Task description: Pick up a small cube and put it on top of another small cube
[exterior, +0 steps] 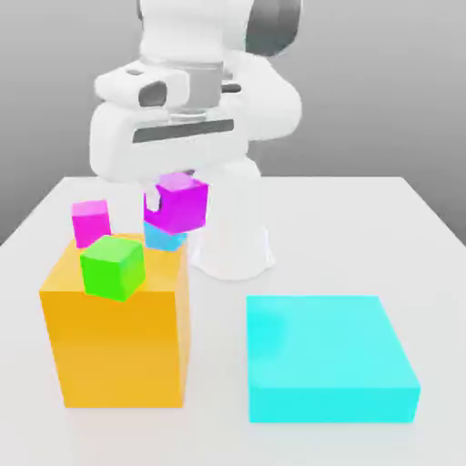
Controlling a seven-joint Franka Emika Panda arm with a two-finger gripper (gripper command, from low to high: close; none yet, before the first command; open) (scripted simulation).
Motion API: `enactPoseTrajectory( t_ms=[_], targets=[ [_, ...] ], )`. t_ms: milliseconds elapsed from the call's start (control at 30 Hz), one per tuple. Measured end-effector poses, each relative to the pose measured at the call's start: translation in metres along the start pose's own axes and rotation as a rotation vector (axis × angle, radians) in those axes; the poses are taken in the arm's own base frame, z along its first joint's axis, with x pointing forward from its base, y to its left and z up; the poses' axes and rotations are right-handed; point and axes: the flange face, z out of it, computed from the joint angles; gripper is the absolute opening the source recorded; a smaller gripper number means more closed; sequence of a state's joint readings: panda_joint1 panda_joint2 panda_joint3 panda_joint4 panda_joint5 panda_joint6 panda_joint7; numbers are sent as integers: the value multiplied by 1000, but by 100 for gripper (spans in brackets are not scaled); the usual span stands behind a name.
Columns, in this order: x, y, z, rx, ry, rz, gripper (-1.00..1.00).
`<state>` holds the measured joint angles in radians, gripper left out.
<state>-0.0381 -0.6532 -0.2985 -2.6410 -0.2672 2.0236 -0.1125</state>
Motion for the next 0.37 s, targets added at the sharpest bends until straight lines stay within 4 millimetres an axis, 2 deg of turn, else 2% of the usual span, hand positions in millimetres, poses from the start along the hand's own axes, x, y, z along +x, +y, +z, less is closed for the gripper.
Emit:
enactPoseTrajectory(
  t_ms=[100,167,233,267,367],
  targets=[
    [-44,63,-11,49,-13,23,-100],
    [-55,77,8,62,-16,29,-100],
    [-59,78,35,65,-17,30,-100],
    [-60,78,45,66,-16,30,100],
    [-60,78,45,66,-16,30,100]
  ],
)
